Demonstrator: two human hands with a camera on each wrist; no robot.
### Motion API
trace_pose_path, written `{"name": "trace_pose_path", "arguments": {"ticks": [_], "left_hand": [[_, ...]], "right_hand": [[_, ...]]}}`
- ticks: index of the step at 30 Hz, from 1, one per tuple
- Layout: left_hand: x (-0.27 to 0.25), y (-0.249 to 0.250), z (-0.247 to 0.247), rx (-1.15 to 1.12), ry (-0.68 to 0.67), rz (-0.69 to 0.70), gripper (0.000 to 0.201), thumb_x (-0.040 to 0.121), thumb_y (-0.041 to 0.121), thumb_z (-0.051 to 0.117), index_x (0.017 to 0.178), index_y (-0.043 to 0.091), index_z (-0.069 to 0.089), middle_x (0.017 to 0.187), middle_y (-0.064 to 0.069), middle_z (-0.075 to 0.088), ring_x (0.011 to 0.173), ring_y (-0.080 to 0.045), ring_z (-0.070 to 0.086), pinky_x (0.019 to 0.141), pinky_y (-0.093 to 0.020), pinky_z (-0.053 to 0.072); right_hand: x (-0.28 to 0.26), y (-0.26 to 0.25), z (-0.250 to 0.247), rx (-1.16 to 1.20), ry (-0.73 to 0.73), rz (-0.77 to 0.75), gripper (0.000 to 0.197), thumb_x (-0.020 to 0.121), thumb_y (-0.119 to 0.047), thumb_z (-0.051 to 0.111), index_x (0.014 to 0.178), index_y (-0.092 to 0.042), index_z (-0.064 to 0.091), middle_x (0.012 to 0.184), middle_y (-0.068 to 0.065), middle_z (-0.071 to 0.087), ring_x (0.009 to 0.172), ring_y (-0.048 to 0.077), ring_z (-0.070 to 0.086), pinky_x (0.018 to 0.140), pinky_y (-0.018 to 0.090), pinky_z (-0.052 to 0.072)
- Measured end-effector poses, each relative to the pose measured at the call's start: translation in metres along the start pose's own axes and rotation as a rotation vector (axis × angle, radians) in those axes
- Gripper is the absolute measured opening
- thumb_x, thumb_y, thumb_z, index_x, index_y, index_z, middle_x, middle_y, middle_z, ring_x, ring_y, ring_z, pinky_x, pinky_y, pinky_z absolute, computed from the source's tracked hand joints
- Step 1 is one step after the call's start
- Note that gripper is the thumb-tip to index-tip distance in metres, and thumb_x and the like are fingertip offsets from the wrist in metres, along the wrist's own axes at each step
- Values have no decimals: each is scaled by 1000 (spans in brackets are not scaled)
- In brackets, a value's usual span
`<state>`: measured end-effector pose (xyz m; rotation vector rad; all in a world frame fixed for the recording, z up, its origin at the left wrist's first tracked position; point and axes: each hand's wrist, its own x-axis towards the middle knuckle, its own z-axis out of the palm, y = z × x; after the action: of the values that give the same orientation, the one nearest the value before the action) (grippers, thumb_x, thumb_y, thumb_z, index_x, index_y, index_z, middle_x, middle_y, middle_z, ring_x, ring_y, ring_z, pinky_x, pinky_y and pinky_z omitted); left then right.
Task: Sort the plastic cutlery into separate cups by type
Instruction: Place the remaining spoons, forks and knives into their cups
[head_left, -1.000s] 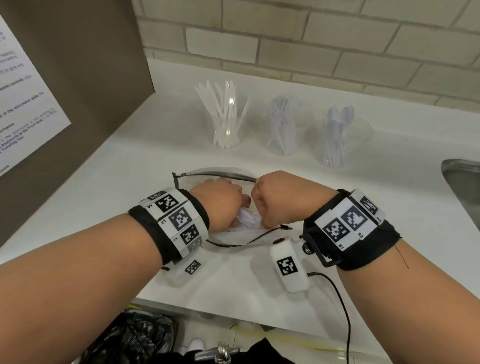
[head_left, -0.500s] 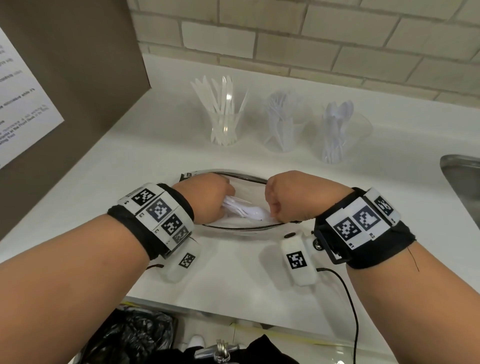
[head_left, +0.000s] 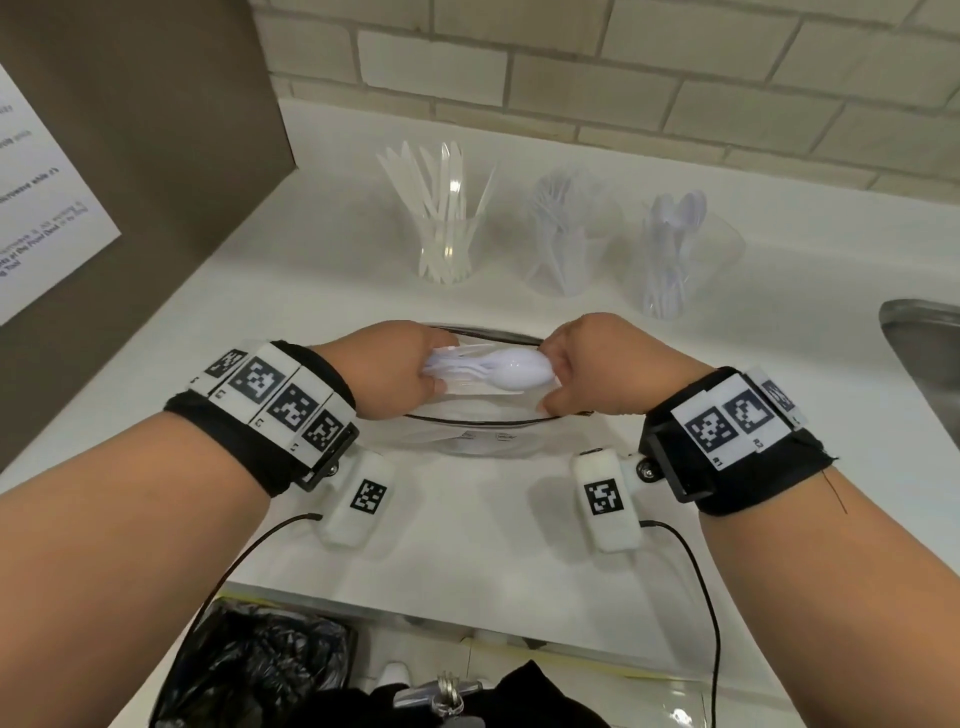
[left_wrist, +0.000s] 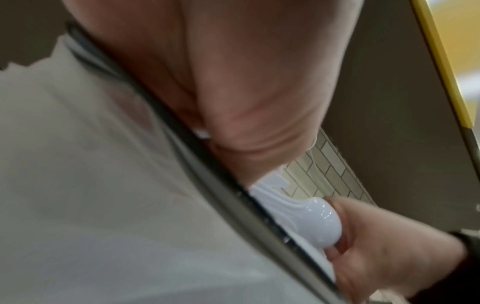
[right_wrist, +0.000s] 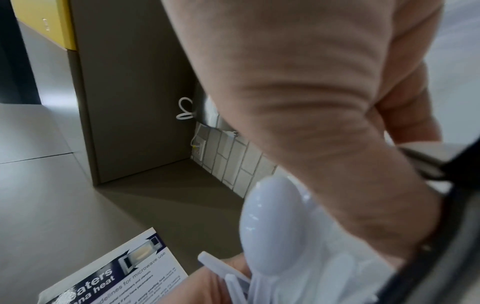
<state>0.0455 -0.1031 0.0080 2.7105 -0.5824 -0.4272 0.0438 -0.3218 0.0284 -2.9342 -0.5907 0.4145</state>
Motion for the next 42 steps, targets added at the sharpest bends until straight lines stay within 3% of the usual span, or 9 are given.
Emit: {"name": "trace_pose_path", "arguments": {"ticks": [6,11,15,19,27,31,36,39,42], "left_hand": [[-5,-1,-11,-230,131,25,18,92,23,60,102,8,57,84,-8,63,67,-16,51,61,-24,39],[-10,1,-15,-468,294,35,13,93,23,58,105,28,55,91,14,63,84,-2,58,73,-12,40],[-12,-2,-20,-728,333,59,10,94,23,58,100,20,64,92,7,68,85,4,64,80,-15,45],[-12,-6,-23,-1273,273,102,13,92,8,54,103,10,61,88,1,73,92,-16,68,88,-34,52],[-19,2,-37,-1608,314,149,34,98,3,39,84,11,68,74,-1,71,78,-15,71,75,-34,58],[-20,7,-41,-1636,337,141,21,99,6,39,96,9,59,76,0,70,81,-13,69,79,-31,56],[-22,6,-49,-1777,494,110,15,99,8,43,99,10,58,82,-1,63,82,-17,63,94,-47,51],[-24,7,-54,-1877,609,131,17,100,9,43,93,9,58,78,-1,63,75,-14,63,90,-42,54],[-21,11,-53,-1890,681,126,15,99,8,45,94,9,59,77,0,66,75,-12,65,81,-36,56]], "right_hand": [[2,11,14,493,93,60,40,70,-9,80,81,-18,43,98,-2,67,86,8,70,66,20,53],[1,-1,17,613,36,-19,38,77,-12,75,106,-25,54,98,-6,65,81,9,69,59,11,46],[2,-19,10,631,294,-64,42,75,-15,76,110,-24,57,91,-6,61,75,9,63,64,8,44],[5,-37,-1,623,460,-90,57,71,-25,80,121,-23,53,100,-7,58,86,6,57,73,9,45],[24,-73,-6,620,301,-175,97,59,-37,88,138,-16,35,109,-4,57,97,9,59,83,21,50],[28,-83,-10,607,262,-218,89,63,-27,86,135,-14,36,105,-9,54,91,8,58,74,18,51],[30,-73,-7,707,233,-113,75,61,-31,88,124,-24,47,100,-12,59,80,-2,59,65,6,45],[29,-67,1,1128,121,18,58,71,-3,79,121,-15,51,93,5,65,71,18,65,63,24,56],[29,-70,2,1567,-12,28,55,76,26,54,124,0,49,97,15,59,89,27,64,76,31,57]]}}
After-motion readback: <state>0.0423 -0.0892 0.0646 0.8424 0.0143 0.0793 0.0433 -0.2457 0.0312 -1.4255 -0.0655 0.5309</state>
